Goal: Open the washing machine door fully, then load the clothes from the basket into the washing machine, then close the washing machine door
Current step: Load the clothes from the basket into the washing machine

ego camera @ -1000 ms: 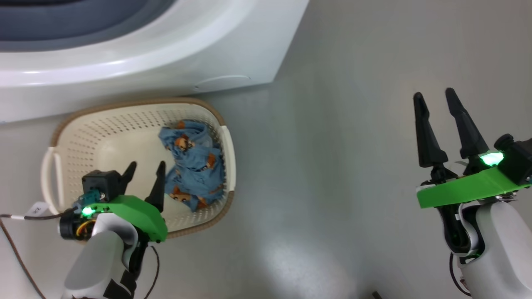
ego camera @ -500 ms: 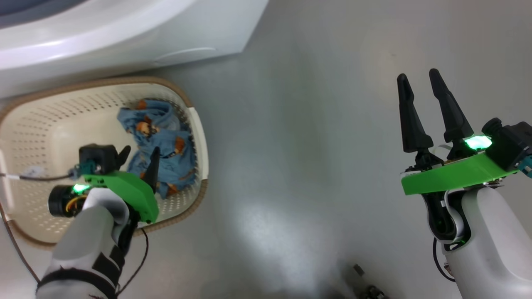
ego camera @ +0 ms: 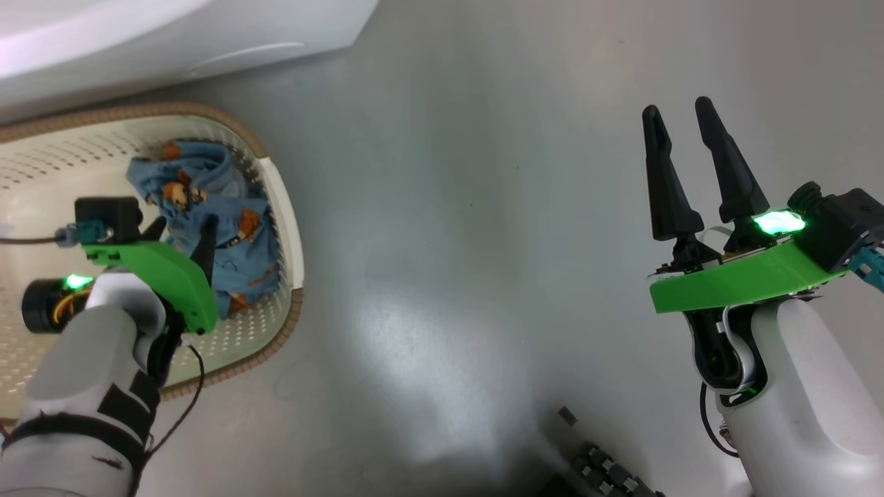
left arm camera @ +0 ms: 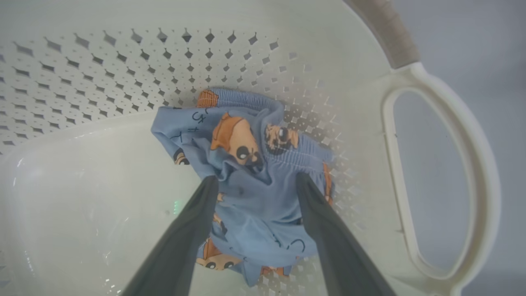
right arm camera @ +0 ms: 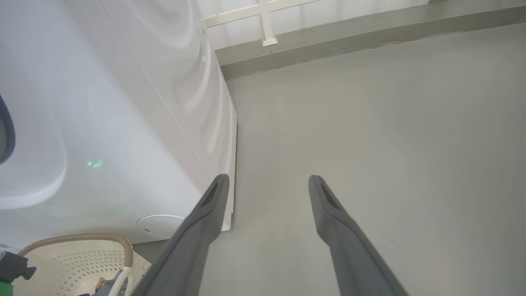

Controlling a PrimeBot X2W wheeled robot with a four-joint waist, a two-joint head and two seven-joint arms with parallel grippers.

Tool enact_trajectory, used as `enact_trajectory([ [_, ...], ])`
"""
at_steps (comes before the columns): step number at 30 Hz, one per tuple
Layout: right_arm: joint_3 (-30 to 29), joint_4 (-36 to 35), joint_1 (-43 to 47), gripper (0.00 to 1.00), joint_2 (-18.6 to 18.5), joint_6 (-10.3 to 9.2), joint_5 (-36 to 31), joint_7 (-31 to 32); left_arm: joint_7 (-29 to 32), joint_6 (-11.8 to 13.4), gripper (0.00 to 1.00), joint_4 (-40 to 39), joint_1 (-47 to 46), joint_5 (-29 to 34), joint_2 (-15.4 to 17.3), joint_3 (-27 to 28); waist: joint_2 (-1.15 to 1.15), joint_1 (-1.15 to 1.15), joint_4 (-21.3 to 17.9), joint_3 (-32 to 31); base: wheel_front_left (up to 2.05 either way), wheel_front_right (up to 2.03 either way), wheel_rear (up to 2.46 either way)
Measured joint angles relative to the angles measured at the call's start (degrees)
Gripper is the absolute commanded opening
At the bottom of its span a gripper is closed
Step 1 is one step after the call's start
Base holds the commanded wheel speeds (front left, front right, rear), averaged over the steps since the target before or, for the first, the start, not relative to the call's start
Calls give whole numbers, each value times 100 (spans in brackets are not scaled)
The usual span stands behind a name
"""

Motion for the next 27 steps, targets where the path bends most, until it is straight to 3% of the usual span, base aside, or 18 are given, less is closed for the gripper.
enact_trajectory([
  [25,181,-110,-152,100,75,0,48,0,657,0,100,94,-674,-692,403,-1009,0,0,-337,527,0,0,0],
  [26,182,-111,-152,100,77,0,48,0,662,0,93,111,-676,-693,404,-1043,0,0,-352,537,0,0,0],
  [27,182,-111,-152,100,77,0,48,0,662,0,68,111,-676,-693,404,-1043,0,0,-352,537,0,0,0],
])
